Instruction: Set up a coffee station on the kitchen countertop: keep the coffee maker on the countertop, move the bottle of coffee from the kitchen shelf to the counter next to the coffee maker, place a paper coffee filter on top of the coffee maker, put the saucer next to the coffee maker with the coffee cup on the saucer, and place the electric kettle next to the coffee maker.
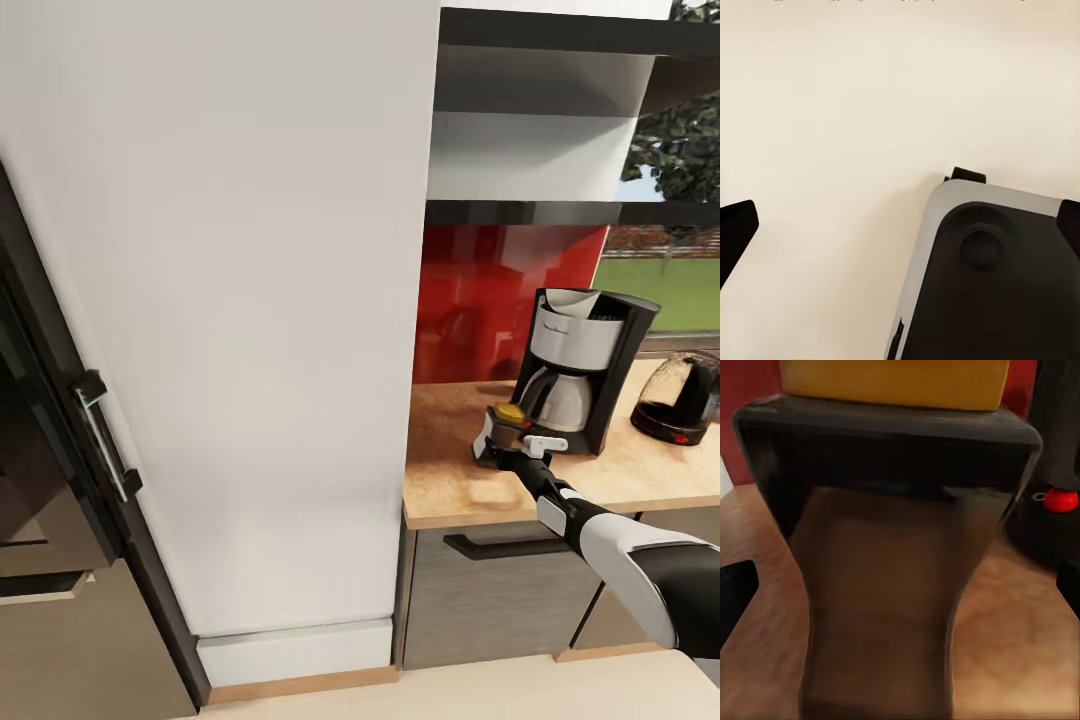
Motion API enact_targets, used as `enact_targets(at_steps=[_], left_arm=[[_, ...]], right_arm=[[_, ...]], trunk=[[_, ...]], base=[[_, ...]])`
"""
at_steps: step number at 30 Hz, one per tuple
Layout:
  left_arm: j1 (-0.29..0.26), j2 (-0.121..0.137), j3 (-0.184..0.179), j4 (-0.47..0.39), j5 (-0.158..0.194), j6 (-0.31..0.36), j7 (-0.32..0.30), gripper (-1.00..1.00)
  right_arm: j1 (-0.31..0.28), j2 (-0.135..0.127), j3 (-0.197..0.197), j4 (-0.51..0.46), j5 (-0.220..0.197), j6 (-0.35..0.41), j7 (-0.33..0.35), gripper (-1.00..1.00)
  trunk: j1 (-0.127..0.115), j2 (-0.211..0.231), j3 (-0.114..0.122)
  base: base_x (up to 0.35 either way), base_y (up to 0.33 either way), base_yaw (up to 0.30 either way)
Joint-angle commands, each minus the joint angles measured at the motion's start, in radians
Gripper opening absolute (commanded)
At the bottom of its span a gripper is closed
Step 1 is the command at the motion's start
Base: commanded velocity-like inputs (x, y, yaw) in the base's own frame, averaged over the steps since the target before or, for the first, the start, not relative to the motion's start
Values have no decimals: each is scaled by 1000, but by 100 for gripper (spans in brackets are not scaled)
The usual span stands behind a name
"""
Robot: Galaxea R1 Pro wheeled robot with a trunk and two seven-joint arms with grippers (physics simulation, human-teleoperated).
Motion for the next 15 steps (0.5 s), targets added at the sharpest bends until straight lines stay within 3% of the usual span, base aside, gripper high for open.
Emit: enact_targets(at_steps=[1,15], left_arm=[[0,0,3,-2,1,-1,0,100],[1,0,3,-2,1,-1,0,100]], right_arm=[[-2,0,7,4,-11,-5,8,100],[-2,0,7,4,-11,-5,8,100]], trunk=[[0,-1,-1],[0,-1,-1]], base=[[0,0,0],[0,60,0]])
